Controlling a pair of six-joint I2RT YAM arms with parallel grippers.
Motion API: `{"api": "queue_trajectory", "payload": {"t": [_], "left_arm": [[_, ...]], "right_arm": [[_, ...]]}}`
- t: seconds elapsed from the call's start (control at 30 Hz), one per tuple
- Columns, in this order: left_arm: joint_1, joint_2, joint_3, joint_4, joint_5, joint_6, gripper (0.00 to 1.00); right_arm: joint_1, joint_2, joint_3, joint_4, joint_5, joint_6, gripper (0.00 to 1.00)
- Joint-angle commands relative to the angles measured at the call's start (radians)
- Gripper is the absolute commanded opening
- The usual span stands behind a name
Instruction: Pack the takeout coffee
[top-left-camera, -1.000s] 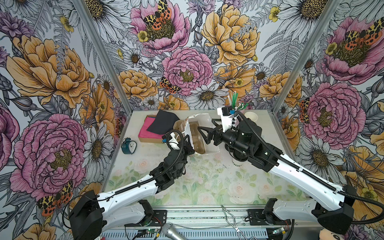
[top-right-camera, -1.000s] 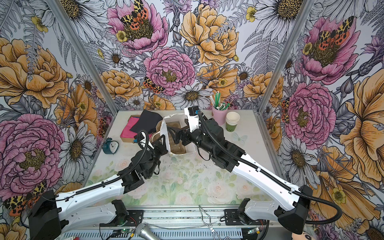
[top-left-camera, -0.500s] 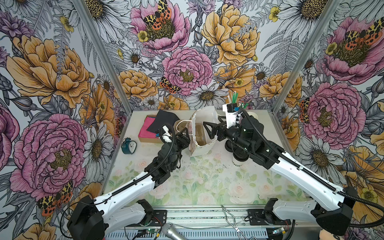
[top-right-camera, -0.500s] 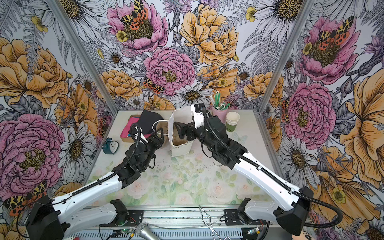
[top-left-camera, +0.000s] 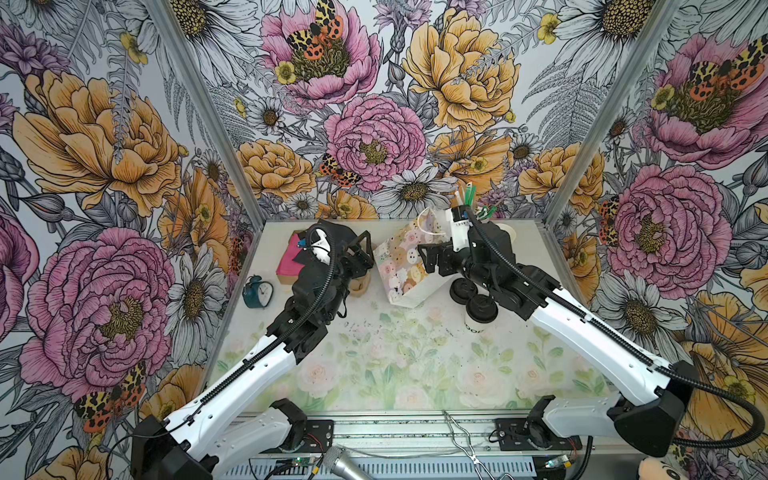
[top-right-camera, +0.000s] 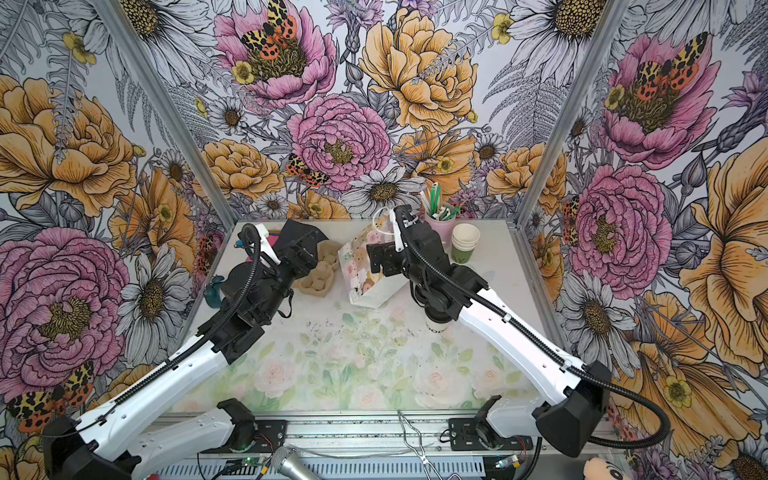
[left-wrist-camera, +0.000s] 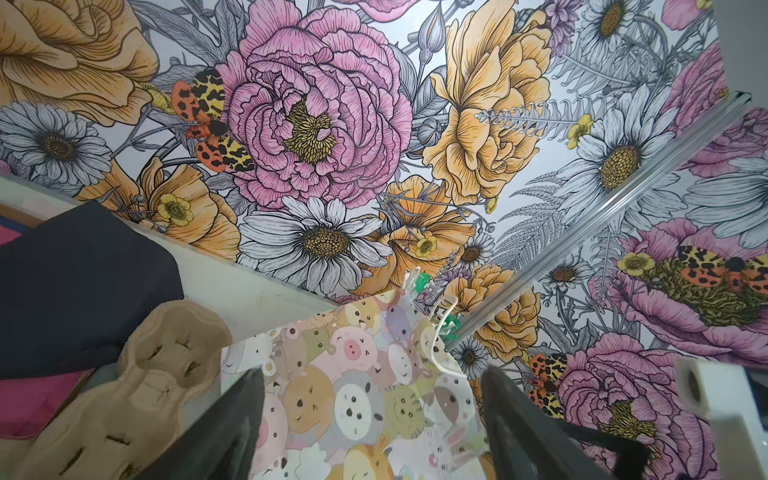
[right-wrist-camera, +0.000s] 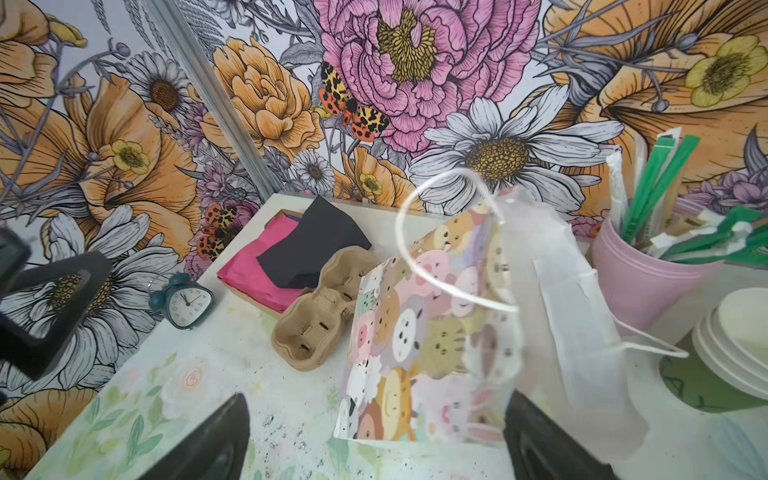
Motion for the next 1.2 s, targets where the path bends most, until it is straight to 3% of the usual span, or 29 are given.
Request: {"api": "queue_trajectory", "payload": {"t": [0.0, 0.13, 0.3, 0.6, 0.9, 1.07, 1.17], "left_arm": [[0.012, 0.005, -0.02, -0.019, 0.039, 0.017, 0.83], [0.012, -0.006, -0.036, -0.028, 0.025, 0.026, 0.83], [0.012, -0.007, -0.056, -0.028, 0.012, 0.049, 0.83], [0.012, 0.027, -0.057, -0.02, 0.063, 0.073, 0.88], [0.008, 0.007, -0.085, -0.016, 0.06, 0.068, 0.92], [0.008, -0.005, -0.103, -0.012, 0.048, 0.064, 0.92], [0.009, -0.011, -0.112, -0.009, 0.045, 0.062, 0.92]], "right_arm": [[-0.056, 0.132, 0.133, -0.145, -0.028, -0.039, 0.97], [-0.118, 0.183, 0.2, -0.183, -0.049, -0.056, 0.96], [-0.176, 0.141, 0.156, -0.189, -0.078, -0.065, 0.96], [-0.425, 0.222, 0.162, -0.262, -0.23, -0.102, 0.94], [-0.533, 0.421, 0.27, -0.292, -0.352, -0.139, 0.84], [-0.548, 0.524, 0.342, -0.306, -0.348, -0.152, 0.78], [-0.55, 0.573, 0.374, -0.319, -0.375, -0.167, 0.64]]}}
